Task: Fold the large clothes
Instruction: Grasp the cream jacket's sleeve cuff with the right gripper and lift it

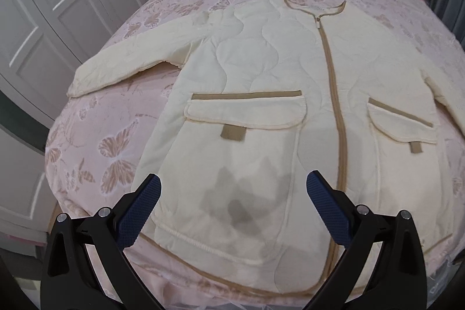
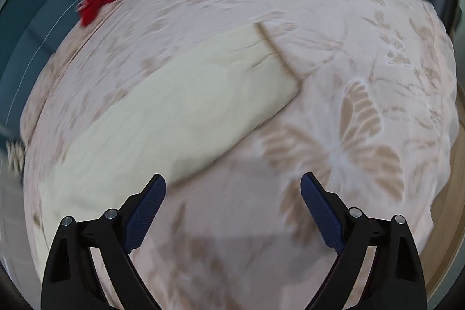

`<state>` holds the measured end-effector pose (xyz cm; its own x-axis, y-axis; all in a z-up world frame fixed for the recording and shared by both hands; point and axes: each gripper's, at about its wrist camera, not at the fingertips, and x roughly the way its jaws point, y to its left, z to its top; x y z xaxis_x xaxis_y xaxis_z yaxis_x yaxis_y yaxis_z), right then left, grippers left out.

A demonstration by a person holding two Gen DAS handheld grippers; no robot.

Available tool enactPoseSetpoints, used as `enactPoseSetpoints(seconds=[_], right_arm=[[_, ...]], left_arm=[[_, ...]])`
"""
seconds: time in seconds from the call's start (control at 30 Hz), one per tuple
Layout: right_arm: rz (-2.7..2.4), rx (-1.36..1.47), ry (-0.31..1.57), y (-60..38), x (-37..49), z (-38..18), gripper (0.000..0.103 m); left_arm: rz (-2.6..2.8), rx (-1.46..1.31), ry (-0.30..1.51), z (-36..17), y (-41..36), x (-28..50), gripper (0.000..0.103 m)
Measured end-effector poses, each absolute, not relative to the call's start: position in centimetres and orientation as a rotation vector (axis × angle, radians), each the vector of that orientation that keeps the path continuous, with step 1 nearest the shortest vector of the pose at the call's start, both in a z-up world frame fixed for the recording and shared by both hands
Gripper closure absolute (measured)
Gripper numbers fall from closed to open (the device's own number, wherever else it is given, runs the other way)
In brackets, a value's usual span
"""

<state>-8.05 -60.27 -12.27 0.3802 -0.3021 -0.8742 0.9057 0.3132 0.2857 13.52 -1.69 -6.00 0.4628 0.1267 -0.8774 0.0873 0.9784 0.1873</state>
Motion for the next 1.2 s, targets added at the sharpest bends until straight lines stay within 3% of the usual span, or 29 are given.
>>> enactPoseSetpoints(seconds=[0.17,0.3,0.4,0.47,0.63,0.87,1.07,1.2], right_arm=[[-0.953,0.962,0.786,-62.9,-7.5,-13.9,0.035],[-0.928,0.921,0.795,-63.1,-5.5,-13.6,0.070],[-0.916,0.893,0.776,-62.8,-3.4,-12.1,0.089],[-0.885,0.868,0.756,-62.2,-2.0,-10.5,0.092],[-0.703,0.724,0.699,-57.2,4.0,-3.9,0.094],[-0.306,0.489,0.714,-42.0,15.4,3.4,0.094],[0.003,0.334,0.819,-26.2,23.5,1.9,0.094],[0.151,0.279,0.932,-17.7,26.3,-2.4,0.079]], left_arm=[[0.028,0.269,1.068,-6.2,-2.8,14.7,0.005],[0.028,0.297,1.054,-6.3,-3.2,15.3,0.005],[0.029,0.296,1.055,-6.4,-3.1,15.8,0.005],[0.031,0.291,1.054,-6.3,-2.8,16.1,0.005],[0.029,0.271,1.054,-6.4,-2.2,16.5,0.005],[0.018,0.224,1.067,-6.7,-0.5,16.8,0.005],[0.030,0.172,1.072,-6.7,2.2,17.5,0.005],[0.013,0.108,1.079,-6.7,4.2,18.4,0.005]])
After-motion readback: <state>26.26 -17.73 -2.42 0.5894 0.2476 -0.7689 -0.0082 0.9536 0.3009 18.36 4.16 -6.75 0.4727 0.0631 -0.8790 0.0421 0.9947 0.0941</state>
